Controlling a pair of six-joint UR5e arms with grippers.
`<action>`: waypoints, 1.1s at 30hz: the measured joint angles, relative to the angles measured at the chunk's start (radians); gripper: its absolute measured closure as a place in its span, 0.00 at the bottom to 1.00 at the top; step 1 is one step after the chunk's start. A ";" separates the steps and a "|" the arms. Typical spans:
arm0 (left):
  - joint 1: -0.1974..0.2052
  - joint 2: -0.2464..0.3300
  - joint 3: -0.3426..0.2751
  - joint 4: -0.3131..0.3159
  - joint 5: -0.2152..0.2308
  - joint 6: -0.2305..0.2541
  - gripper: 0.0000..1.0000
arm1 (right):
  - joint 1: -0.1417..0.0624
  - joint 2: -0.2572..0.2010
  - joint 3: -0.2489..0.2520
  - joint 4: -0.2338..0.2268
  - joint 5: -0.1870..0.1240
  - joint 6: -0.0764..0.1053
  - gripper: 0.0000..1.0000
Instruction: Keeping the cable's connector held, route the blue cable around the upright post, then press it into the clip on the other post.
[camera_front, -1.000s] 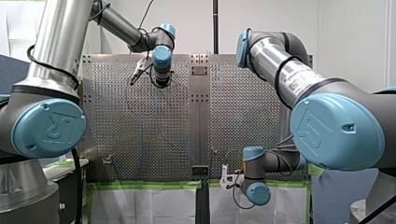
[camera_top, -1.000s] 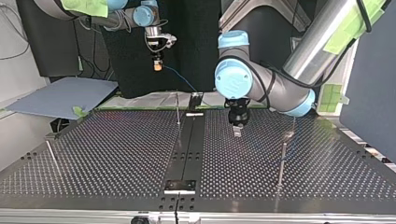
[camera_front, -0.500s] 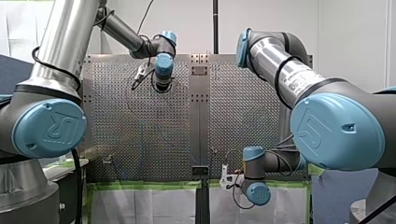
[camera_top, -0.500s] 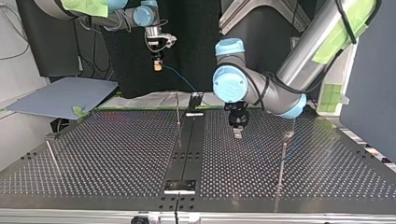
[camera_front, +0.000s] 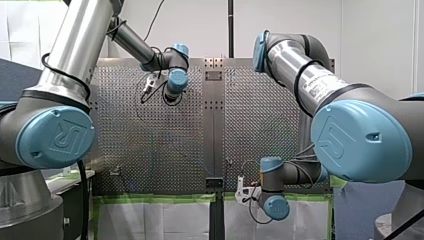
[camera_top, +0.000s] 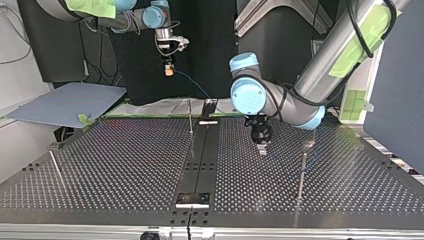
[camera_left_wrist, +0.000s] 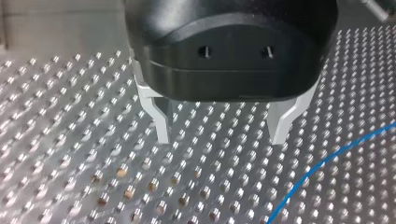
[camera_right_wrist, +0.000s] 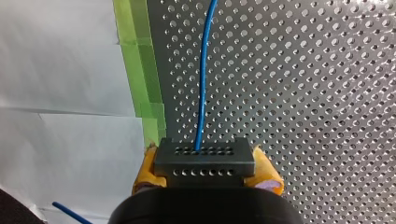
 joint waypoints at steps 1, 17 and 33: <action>0.003 -0.003 0.000 0.010 -0.002 0.001 0.00 | 0.000 0.000 0.000 0.000 0.000 0.000 1.00; 0.044 -0.102 0.000 0.094 -0.026 0.009 0.00 | 0.000 0.000 0.000 -0.001 0.000 0.000 1.00; 0.063 -0.133 0.000 0.128 -0.011 0.026 0.00 | 0.001 0.000 0.000 -0.001 -0.001 0.000 1.00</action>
